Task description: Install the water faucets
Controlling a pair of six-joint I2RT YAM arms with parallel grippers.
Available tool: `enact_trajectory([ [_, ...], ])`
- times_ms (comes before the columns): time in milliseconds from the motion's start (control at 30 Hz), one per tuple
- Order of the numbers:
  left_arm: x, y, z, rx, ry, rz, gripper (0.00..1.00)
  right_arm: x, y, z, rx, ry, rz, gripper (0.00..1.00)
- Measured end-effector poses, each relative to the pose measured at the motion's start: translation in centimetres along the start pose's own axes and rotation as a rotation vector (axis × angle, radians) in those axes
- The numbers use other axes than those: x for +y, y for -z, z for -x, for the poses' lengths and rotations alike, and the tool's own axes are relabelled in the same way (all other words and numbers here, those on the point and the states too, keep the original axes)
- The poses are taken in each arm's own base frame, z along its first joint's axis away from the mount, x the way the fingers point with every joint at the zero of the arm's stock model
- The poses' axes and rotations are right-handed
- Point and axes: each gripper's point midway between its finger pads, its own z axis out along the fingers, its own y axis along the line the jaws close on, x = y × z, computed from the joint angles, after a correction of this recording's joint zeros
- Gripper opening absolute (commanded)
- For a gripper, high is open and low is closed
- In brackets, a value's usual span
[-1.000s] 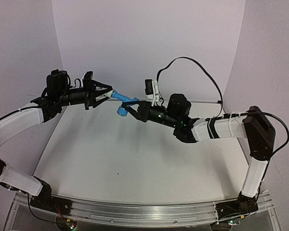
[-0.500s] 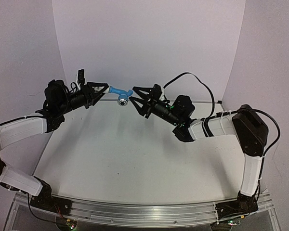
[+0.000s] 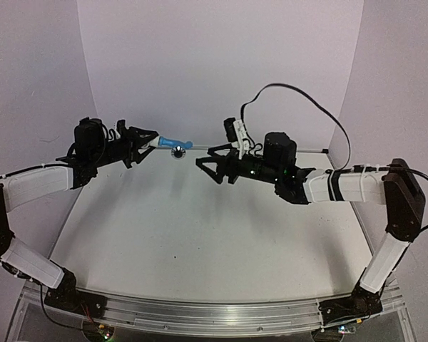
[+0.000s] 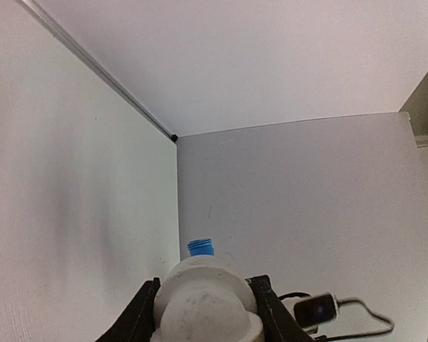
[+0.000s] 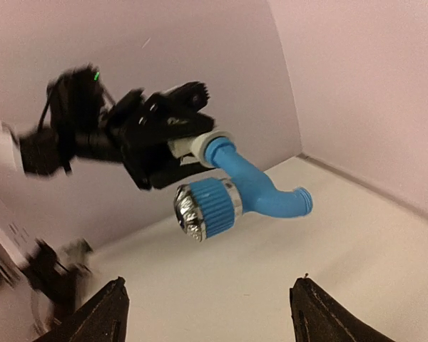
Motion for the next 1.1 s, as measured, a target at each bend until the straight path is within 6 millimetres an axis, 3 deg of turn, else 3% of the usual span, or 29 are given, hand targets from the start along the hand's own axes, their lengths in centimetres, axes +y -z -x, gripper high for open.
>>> enact_trajectory([
  [33, 0.2, -0.1, -0.1, 0.011, 0.020, 0.004, 0.00, 0.4, 0.0, -0.4, 0.019, 0.082, -0.001, 0.82],
  [100, 1.2, -0.4, -0.9, 0.056, 0.095, 0.026, 0.00, 1.6, 0.0, -1.1, 0.069, 0.407, 0.000, 0.83],
  [200, 1.8, -0.6, -1.6, 0.098, 0.161, 0.044, 0.00, 1.7, -0.1, -1.3, 0.098, 0.702, -0.005, 0.84],
  [467, 1.6, -0.5, -2.5, 0.149, 0.224, 0.039, 0.00, 1.4, -1.1, -0.2, 0.122, 1.089, -0.008, 0.84],
  [733, 1.6, -0.5, -3.1, 0.183, 0.243, 0.035, 0.00, 1.3, -4.5, -1.6, 0.114, 1.134, -0.022, 0.76],
  [900, 1.5, -0.4, -3.3, 0.194, 0.239, 0.032, 0.00, 0.4, -5.7, -1.8, 0.106, 1.066, -0.065, 0.62],
  [1000, 1.5, -0.4, -3.3, 0.195, 0.220, 0.030, 0.00, -0.3, -6.5, -1.1, 0.090, 0.976, -0.108, 0.46],
  [1100, 1.6, -0.4, -3.0, 0.185, 0.194, 0.029, 0.00, -0.7, -6.8, -0.4, 0.073, 0.877, -0.140, 0.21],
])
